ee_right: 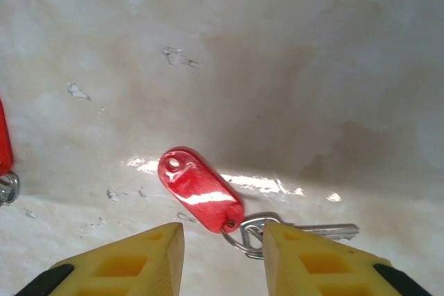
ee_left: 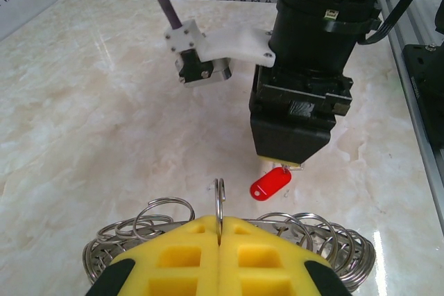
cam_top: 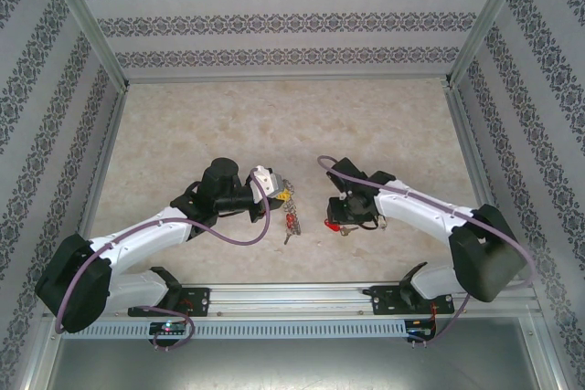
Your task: Put the keys on the keyring
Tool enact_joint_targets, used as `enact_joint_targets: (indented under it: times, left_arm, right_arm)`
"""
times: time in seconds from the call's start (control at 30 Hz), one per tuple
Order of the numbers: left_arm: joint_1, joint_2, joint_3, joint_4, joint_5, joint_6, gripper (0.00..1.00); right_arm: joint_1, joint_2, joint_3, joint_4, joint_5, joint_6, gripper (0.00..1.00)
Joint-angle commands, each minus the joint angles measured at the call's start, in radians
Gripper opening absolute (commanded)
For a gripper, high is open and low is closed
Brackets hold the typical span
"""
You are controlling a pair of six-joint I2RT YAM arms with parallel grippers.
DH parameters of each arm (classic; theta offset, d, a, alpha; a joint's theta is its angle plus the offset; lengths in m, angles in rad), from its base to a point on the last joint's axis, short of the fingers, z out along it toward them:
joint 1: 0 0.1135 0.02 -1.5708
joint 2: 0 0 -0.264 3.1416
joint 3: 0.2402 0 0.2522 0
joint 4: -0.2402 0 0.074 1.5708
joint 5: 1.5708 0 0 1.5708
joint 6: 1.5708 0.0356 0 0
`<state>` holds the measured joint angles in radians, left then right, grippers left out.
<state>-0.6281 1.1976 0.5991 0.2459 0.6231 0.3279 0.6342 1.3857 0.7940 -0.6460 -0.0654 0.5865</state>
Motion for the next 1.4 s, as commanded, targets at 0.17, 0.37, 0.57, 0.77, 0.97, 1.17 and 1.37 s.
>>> enact_joint_targets:
  times: [0.17, 0.37, 0.57, 0.77, 0.97, 1.17, 1.37]
  left_arm:
    - [0.004, -0.03, -0.006, 0.017, 0.001, 0.004, 0.0]
    - [0.004, -0.029, 0.0, 0.008, 0.002, 0.004, 0.0]
    - [0.004, -0.036, -0.001, -0.001, -0.001, 0.005, 0.0]
    - [0.003, -0.038, -0.006, 0.006, -0.005, 0.0, 0.0]
    - [0.003, -0.037, -0.002, -0.001, -0.003, 0.004, 0.0]
    - [0.003, -0.035, -0.002, 0.003, 0.001, 0.001, 0.0]
    - [0.004, -0.039, -0.002, -0.004, -0.003, 0.002, 0.0]
  right_arm:
    - [-0.029, 0.003, -0.066, 0.033, -0.066, -0.106, 0.38]
    - [-0.042, 0.065, -0.04, 0.028, -0.105, -0.18, 0.36]
    - [-0.037, 0.089, -0.032, 0.026, -0.127, -0.208, 0.29]
    - [-0.036, 0.075, -0.029, 0.026, -0.128, -0.206, 0.23]
    - [-0.036, 0.067, -0.018, 0.026, -0.118, -0.208, 0.22]
    - [-0.039, 0.078, -0.013, 0.03, -0.104, -0.221, 0.2]
    - [-0.039, 0.088, -0.01, 0.017, -0.1, -0.23, 0.14]
